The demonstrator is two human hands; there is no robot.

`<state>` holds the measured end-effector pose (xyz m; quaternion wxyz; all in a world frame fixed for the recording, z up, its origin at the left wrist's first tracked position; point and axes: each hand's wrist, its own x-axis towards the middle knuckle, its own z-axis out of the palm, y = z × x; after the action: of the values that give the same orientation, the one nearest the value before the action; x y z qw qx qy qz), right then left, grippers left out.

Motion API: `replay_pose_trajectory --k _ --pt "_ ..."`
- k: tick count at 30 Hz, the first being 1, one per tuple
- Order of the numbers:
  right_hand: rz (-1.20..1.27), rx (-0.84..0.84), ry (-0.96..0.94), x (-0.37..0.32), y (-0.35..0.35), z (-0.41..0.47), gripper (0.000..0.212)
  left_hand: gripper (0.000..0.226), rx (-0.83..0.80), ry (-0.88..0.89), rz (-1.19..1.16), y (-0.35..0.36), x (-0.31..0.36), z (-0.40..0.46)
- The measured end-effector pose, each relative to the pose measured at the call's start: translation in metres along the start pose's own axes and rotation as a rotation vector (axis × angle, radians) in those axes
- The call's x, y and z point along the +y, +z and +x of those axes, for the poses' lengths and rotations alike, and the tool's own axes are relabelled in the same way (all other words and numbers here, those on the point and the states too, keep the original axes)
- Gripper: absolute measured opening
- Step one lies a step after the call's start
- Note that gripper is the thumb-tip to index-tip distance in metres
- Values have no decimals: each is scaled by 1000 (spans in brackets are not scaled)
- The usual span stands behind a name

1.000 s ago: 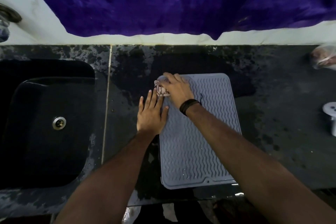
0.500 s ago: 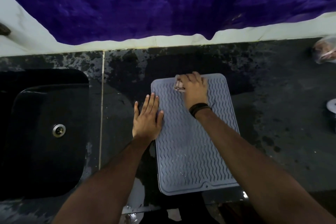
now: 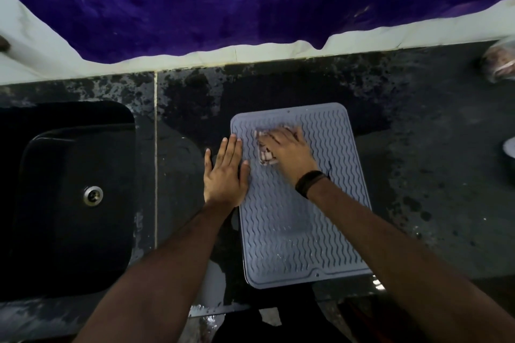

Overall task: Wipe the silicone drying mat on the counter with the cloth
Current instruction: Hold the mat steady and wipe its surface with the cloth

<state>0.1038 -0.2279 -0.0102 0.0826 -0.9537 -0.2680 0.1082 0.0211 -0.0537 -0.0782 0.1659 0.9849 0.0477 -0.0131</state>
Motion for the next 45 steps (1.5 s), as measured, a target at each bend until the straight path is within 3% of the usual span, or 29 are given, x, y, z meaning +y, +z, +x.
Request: replay_pose_trajectory --k 6,11,15,28,34,38,43,45 --pt "4 -77 -8 -19 3 -58 59 58 -6 19 27 3 -3 0" --pt "84 135 66 -19 -21 5 51 58 -9 5 24 3 -2 2" --pt "44 44 40 -22 -12 40 51 57 -5 3 35 4 -2 2" --pt "49 -18 23 -49 32 -127 66 56 4 12 20 1 -1 0" --pt "97 128 99 -58 16 -95 51 58 -34 18 4 -3 0 1" --pt "73 60 102 -63 21 -70 52 62 -34 14 49 -2 -1 0" --pt "28 32 85 -71 43 -133 66 61 -16 -7 -16 0 1 0" --pt "41 19 93 -79 46 -173 55 62 -18 -3 -24 0 0 0"
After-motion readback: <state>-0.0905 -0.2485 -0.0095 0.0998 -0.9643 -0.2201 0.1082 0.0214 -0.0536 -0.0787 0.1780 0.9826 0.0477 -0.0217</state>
